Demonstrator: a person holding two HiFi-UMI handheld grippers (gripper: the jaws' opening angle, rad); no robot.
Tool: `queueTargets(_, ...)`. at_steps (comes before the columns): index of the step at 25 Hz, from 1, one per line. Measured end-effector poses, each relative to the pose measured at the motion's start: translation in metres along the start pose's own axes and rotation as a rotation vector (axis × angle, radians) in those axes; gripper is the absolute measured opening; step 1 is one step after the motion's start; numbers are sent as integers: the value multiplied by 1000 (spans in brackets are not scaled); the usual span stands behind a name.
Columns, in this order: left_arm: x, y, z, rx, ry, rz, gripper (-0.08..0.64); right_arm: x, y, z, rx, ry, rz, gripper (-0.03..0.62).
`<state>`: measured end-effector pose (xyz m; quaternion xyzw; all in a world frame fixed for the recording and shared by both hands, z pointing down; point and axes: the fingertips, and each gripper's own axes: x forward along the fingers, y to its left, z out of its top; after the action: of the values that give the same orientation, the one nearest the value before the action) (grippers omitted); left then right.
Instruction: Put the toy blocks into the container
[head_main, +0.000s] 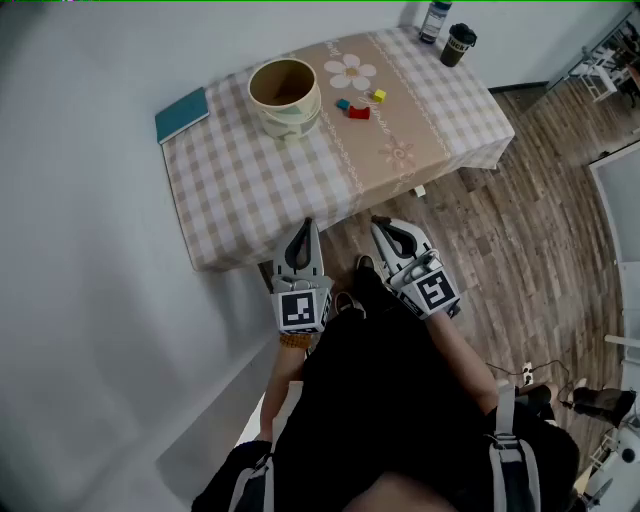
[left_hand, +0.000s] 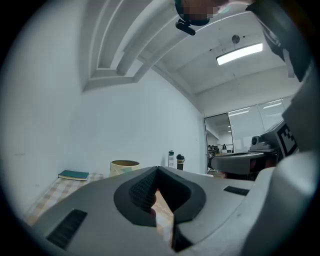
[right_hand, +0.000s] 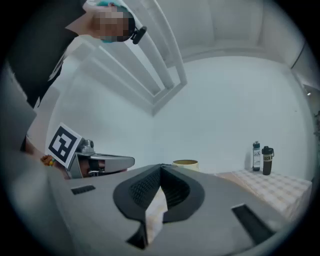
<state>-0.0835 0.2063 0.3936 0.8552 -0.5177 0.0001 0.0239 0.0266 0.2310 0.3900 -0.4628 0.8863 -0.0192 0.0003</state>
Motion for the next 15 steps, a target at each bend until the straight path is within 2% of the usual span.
queueTargets(7,27,13,-11,7,18,12,-9,25,-25,-10,-7,11,11,2)
queueTargets(15,81,17,-12,32,40,6,-9,62,-89,-7,25,-18,-25,2)
